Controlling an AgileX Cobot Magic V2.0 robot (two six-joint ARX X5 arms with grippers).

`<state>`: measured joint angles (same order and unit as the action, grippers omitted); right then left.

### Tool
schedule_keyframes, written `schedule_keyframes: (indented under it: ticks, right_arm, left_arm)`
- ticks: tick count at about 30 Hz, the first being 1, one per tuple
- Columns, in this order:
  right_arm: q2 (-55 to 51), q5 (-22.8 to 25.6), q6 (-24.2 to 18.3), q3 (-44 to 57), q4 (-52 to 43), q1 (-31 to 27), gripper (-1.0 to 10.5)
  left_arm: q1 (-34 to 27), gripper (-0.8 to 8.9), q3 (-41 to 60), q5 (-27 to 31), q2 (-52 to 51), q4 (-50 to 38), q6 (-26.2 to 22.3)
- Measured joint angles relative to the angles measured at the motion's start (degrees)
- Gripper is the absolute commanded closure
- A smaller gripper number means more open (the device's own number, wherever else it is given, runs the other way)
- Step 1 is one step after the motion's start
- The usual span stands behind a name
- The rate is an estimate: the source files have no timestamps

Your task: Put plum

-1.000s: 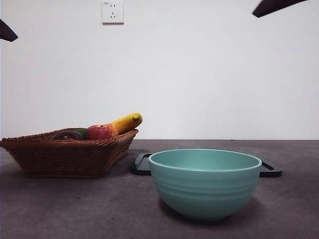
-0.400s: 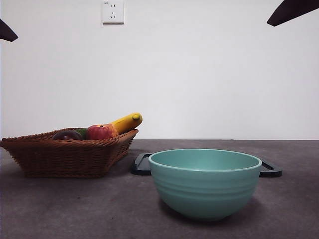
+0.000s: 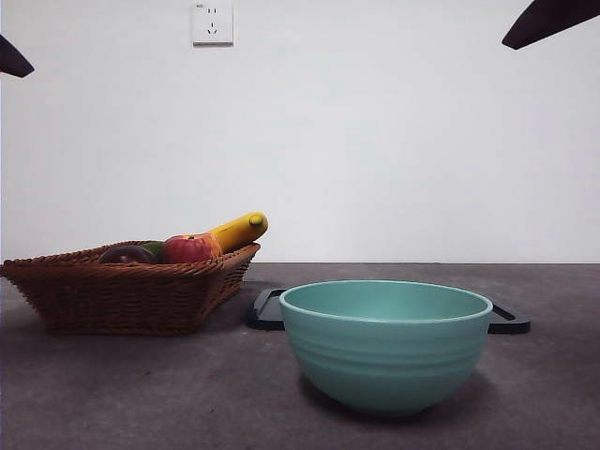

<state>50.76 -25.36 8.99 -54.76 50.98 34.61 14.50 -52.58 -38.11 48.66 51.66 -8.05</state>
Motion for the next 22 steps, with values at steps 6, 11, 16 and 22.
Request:
schedule_keyframes:
  ticks: [6,11,16,22]
  right_arm:
    - [0.00,0.00,-1.11,0.00,0.00,0.00,9.4]
    - [0.00,0.00,-1.53,0.00,-0.02,0.00,9.4]
    - [0.00,0.00,-1.68,0.00,-0.02,0.00,9.4]
    - [0.00,0.00,-1.70,0.00,-0.02,0.00,9.4]
  left_arm:
    - [0.00,8.05,0.00,0.00,0.00,0.02,0.02]
    - [0.00,8.06,0.00,0.00,0.00,0.00,0.02]
    - [0.00,8.06,0.00,0.00,0.00,0.00,0.02]
    - [0.00,8.05,0.00,0.00,0.00,0.00,0.02]
